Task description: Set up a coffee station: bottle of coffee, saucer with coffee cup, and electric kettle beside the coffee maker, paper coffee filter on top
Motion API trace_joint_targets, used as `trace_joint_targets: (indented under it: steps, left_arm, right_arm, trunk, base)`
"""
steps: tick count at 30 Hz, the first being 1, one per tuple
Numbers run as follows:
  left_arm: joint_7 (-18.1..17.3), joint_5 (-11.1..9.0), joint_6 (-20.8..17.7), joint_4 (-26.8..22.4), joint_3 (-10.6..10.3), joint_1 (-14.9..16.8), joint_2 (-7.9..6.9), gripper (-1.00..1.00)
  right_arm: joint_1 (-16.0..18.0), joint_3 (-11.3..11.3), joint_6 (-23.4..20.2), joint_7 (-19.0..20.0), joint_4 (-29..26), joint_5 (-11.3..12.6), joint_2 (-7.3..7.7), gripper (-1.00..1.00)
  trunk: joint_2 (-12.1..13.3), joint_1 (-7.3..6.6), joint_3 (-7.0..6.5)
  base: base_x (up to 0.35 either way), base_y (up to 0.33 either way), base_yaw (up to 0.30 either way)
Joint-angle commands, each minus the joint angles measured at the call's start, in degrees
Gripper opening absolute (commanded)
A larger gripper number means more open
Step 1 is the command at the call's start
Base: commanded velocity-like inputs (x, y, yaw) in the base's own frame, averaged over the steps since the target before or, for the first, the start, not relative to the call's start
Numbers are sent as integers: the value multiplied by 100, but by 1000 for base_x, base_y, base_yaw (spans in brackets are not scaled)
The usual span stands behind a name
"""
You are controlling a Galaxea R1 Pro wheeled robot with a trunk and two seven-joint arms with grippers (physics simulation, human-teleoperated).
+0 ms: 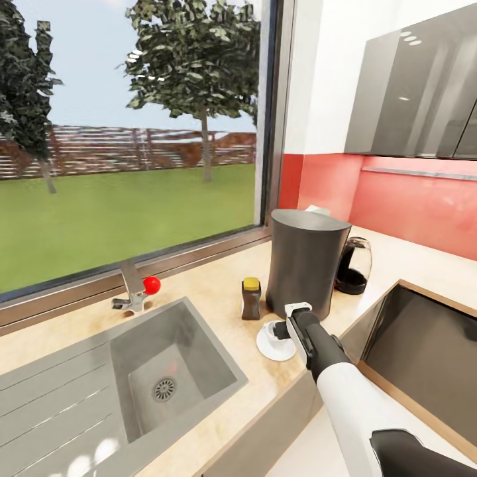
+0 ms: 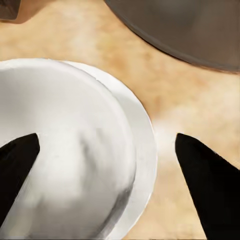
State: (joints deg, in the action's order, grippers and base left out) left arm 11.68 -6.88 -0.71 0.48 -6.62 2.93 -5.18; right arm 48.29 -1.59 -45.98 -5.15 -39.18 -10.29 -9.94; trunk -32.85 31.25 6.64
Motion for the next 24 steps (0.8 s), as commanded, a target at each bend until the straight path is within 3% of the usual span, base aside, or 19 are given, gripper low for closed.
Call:
trace_joint_targets:
  steps: [1, 24]
  left_arm:
    - [9, -59, -8, 5, -50, 6, 0, 100]
    - [9, -59, -1, 5, -50, 6, 0, 100]
  right_arm:
    - [5, -17, -25, 14, -7, -43, -6, 100]
    - [5, 0, -34, 14, -226, -36, -6, 100]
  trunk:
    - [-9, 2, 10]
    - [-9, 2, 10]
  base:
    - [0, 0, 0]
    - [0, 0, 0]
